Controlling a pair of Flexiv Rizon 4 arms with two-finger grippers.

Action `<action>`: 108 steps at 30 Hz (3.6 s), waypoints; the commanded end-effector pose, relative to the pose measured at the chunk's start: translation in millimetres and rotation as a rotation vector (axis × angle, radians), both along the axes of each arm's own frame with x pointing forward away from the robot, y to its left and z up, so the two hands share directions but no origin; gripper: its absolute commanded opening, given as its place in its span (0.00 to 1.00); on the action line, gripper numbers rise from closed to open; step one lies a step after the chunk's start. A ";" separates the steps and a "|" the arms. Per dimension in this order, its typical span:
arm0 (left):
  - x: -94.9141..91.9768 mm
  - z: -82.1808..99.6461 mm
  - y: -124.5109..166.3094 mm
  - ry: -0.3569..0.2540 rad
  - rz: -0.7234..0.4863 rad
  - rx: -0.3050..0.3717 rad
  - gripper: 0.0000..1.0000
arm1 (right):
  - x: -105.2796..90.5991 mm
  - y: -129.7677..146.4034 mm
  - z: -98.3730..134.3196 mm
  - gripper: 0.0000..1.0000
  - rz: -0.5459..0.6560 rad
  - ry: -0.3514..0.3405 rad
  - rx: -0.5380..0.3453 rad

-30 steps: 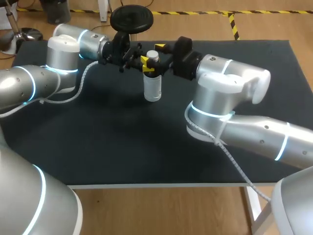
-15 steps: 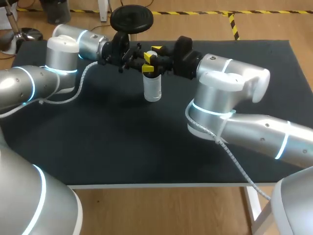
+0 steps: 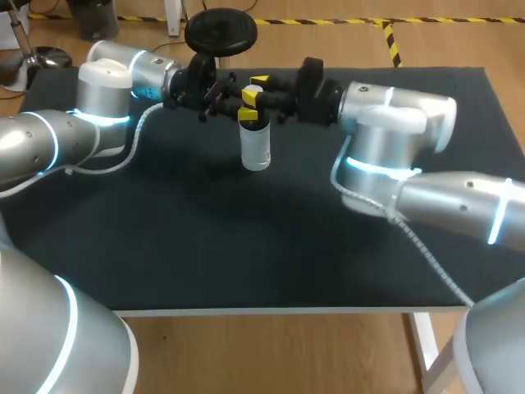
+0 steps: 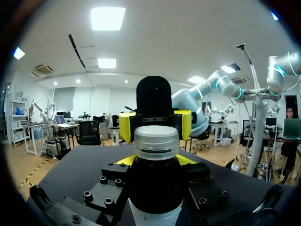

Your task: Unscrew the bottle cap

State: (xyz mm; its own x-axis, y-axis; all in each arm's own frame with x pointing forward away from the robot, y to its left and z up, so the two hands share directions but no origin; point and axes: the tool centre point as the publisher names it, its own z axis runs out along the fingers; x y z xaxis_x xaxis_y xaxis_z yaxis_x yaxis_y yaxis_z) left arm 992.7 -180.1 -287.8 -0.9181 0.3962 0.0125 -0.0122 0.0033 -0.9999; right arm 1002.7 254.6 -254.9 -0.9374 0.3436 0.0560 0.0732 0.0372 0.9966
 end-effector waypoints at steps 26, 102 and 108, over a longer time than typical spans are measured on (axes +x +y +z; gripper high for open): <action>-3.3 2.5 -2.8 -0.002 0.001 0.002 0.00 | -5.9 -1.8 -4.8 0.00 1.514 0.186 0.209; -3.3 2.5 -2.8 -0.002 0.001 0.002 0.00 | 10.6 -79.4 55.7 1.00 -0.218 -0.127 -0.205; -3.3 2.5 -2.8 -0.002 0.001 0.002 0.00 | 11.8 -81.4 51.7 1.00 -0.371 -0.139 -0.276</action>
